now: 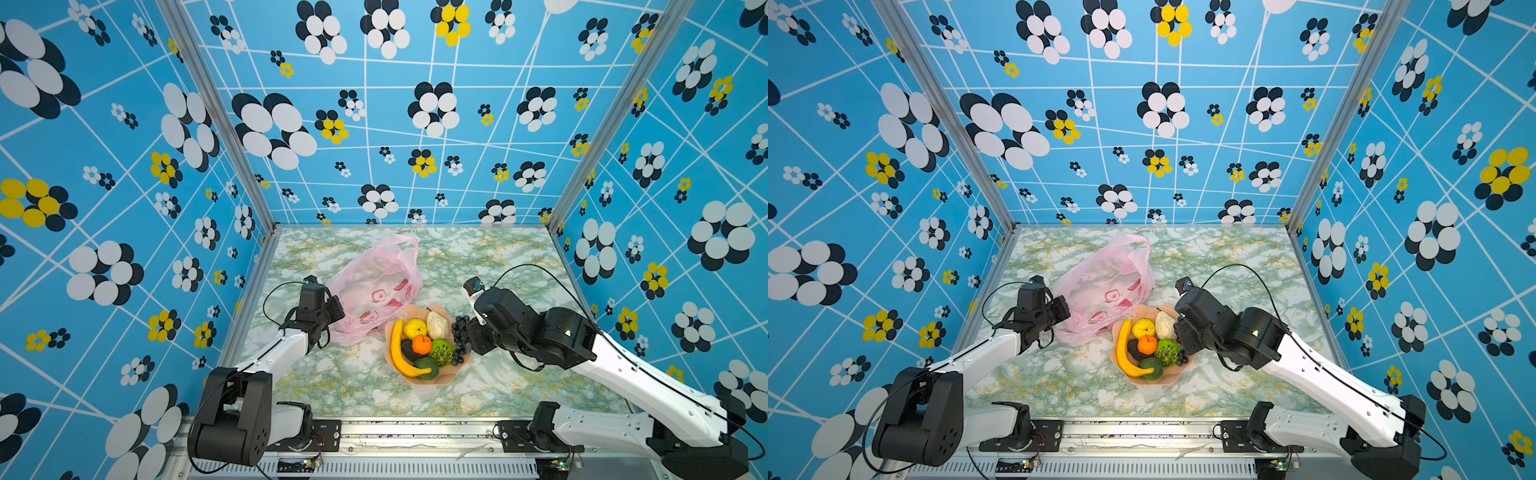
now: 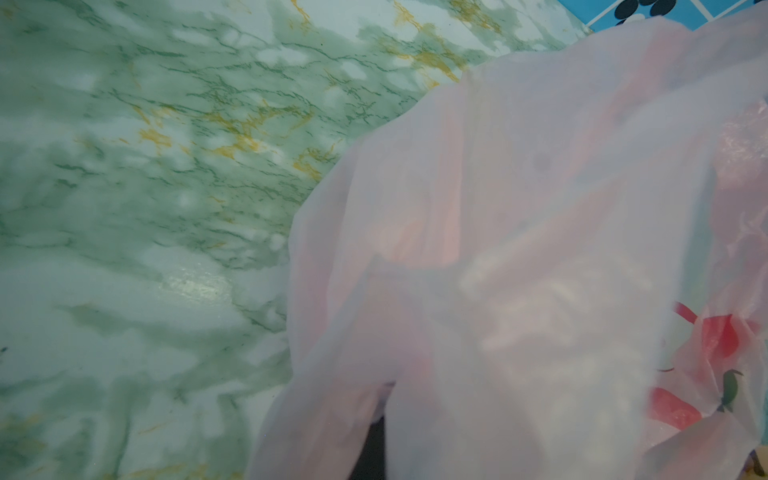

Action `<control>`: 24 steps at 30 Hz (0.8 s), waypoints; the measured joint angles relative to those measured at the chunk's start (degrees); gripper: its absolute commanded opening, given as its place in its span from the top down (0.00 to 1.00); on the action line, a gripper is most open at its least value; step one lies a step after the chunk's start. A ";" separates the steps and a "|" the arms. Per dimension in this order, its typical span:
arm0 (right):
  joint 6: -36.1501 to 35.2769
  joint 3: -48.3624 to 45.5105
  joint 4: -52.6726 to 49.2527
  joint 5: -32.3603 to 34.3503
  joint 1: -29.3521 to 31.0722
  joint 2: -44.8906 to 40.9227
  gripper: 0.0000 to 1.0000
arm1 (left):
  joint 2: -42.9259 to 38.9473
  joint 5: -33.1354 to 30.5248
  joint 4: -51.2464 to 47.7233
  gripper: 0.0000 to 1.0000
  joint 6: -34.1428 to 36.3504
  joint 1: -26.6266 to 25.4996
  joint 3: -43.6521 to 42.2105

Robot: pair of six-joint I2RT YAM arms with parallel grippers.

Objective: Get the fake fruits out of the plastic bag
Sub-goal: 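Lower the black grapes onto the plate beside the pear and open the right gripper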

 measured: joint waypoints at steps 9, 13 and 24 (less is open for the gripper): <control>-0.07 0.00 3.89 1.42 -0.37 5.27 1.00 | 0.00 -0.02 -0.02 1.00 0.00 -0.04 0.00; -0.09 -0.39 5.90 1.38 -1.75 6.45 1.00 | 0.00 -0.02 0.00 1.00 0.02 -0.04 0.02; -0.79 -1.92 10.93 -0.42 -4.09 10.21 1.00 | 0.00 -0.02 -0.02 1.00 0.44 -0.04 0.04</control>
